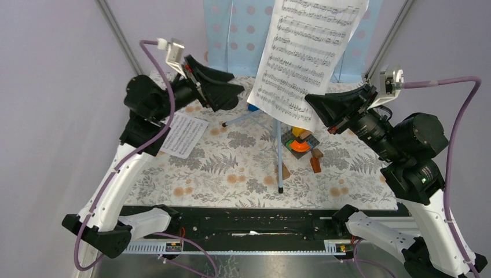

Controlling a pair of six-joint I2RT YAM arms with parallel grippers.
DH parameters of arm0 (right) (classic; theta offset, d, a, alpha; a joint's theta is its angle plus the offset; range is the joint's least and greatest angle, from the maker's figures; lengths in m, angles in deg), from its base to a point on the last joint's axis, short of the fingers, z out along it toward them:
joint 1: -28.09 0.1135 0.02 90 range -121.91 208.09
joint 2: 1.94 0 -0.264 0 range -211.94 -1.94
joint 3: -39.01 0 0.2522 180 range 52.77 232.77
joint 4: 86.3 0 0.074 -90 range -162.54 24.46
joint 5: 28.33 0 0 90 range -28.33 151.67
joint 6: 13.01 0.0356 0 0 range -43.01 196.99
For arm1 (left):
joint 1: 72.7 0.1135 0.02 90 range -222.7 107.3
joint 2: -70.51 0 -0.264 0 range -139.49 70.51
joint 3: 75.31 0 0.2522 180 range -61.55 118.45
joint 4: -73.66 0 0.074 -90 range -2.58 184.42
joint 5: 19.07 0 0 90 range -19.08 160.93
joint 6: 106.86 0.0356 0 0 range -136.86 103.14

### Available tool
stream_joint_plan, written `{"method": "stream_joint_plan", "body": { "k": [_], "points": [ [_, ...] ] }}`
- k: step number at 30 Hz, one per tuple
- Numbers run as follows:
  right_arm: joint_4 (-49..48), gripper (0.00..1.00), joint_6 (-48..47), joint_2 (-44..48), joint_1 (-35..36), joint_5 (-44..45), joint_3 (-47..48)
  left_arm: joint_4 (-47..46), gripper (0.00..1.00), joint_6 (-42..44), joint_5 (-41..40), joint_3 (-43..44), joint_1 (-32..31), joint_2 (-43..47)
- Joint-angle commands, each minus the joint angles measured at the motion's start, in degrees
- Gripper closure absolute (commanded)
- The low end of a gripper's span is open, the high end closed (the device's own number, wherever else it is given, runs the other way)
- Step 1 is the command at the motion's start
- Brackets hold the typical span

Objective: Pack up the instrument practice props

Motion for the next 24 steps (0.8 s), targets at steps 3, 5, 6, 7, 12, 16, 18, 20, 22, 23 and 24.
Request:
{"method": "stream_joint_plan", "body": {
  "k": [3, 5, 6, 7, 12, 16, 18, 20, 22, 23, 24],
  "points": [
    [-1.4, 1.0, 3.03, 2.68, -0.23, -3.04, -5.79, -7.28, 0.12, -6.06, 5.06, -14.22, -2.18, 5.45],
    [-2.33, 1.0, 3.85, 3.76, -0.2, -3.04, -8.26, -7.17, 0.12, -6.23, 3.43, -18.47, -2.65, 8.25],
    [-2.77, 1.0, 4.18, 4.33, -0.24, -2.87, -9.35, -7.18, 0.11, -6.3, 2.16, -20.47, -2.86, 10.17],
    [-3.05, 1.0, 4.37, 4.96, -0.24, -2.46, -10.37, -7.24, 0.11, -6.32, 0.96, -22.13, -2.92, 11.23],
    [-3.6, 1.0, 5.21, 5.57, -0.24, -2.0, -13.03, -11.97, 0.07, -7.7, -1.44, -28.05, -3.03, 11.89],
    [-3.69, 1.0, 6.09, 5.98, -0.24, -1.9, -14.13, -18.14, 0.07, -8.89, -1.68, -29.14, -3.12, 9.22],
    [-3.69, 1.0, 6.43, 6.43, -0.19, -1.86, -14.74, -21.06, 0.1, -9.13, -1.74, -29.34, -3.27, 7.5],
    [-3.65, 1.0, 6.93, 6.93, -0.18, -1.84, -15.49, -23.52, 0.14, -9.14, -1.83, -29.18, -3.38, 5.8],
    [-3.69, 1.0, 7.41, 7.5, -0.24, -1.9, -16.19, -25.44, 0.19, -9.06, -1.83, -28.82, -3.46, 4.31],
    [-3.66, 1.0, 7.59, 7.7, -0.19, -1.94, -16.61, -26.34, 0.21, -9.05, -1.87, -28.64, -3.42, 3.73],
    [-3.52, 1.0, 7.84, 7.95, -0.19, -2.15, -16.93, -27.17, 0.23, -9.05, -1.91, -28.54, -3.46, 3.27]
  ]
}}
